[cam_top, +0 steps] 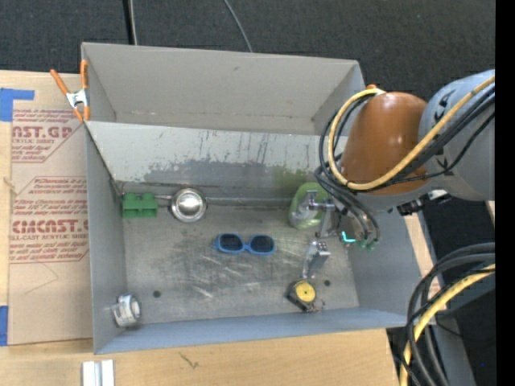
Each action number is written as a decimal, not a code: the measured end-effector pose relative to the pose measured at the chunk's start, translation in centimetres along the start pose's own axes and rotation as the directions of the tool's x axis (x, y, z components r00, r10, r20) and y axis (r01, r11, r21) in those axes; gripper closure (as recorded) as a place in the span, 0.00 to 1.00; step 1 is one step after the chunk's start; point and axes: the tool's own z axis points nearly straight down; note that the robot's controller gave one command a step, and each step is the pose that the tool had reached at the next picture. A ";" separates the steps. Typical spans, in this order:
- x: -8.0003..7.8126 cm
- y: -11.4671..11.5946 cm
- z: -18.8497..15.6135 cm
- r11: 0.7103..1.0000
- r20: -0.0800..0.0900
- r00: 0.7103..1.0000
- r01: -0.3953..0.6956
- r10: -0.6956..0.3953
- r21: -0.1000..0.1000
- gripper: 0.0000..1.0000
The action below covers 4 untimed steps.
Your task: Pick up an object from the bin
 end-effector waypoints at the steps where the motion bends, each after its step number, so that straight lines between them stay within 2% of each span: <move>1: -3.1 2.1 -3.5 0.961 0.011 0.961 0.277 -0.277 0.003 0.00; 2: -4.4 3.3 7.8 0.851 0.003 0.851 0.525 -0.525 0.001 0.00; 3: -3.4 8.5 7.9 0.919 0.010 0.919 0.393 -0.393 0.002 0.00; 4: -3.4 8.4 7.8 0.920 0.008 0.920 0.393 -0.393 0.003 1.00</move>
Offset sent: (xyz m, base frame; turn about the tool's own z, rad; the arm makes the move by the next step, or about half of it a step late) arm 0.0299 0.0191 0.0341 -0.2775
